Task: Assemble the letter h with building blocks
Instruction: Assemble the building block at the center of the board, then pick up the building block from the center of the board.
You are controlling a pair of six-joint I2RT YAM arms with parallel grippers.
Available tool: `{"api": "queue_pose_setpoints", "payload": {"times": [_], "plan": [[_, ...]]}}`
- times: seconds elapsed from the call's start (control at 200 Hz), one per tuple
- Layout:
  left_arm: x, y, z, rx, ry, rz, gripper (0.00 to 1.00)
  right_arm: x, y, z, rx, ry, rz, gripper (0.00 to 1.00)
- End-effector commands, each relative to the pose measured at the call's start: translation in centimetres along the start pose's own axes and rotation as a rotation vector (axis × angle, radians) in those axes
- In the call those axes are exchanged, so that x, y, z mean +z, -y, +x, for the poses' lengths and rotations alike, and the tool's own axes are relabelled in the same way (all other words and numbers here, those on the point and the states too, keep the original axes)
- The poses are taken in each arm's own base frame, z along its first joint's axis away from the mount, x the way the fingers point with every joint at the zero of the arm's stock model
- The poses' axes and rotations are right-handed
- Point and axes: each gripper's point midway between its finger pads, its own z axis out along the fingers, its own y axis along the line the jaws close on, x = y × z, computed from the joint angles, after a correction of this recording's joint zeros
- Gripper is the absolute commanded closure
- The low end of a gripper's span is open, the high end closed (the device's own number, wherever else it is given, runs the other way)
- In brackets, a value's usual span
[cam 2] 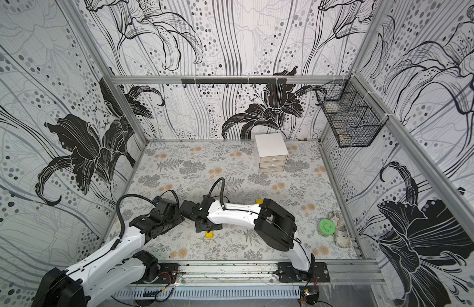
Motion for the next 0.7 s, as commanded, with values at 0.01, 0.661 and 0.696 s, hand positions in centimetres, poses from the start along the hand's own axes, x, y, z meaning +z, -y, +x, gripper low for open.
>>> {"api": "queue_pose_setpoints", "payload": {"times": [0.01,0.661,0.696], "plan": [[-0.9,1.2,-1.5,-0.006,0.041,0.037,0.35,-4.3,1.4,-1.4,-0.028,0.103,-0.020,0.31],[-2.6,7.3,-2.3,0.014,0.016,0.324,0.33,-6.8,29.0,-1.9,0.328,0.181,0.185,0.12],[-2.5,7.3,-2.3,0.012,0.017,0.321,0.33,-6.6,29.3,-1.8,0.340,0.175,0.179,0.12]]}}
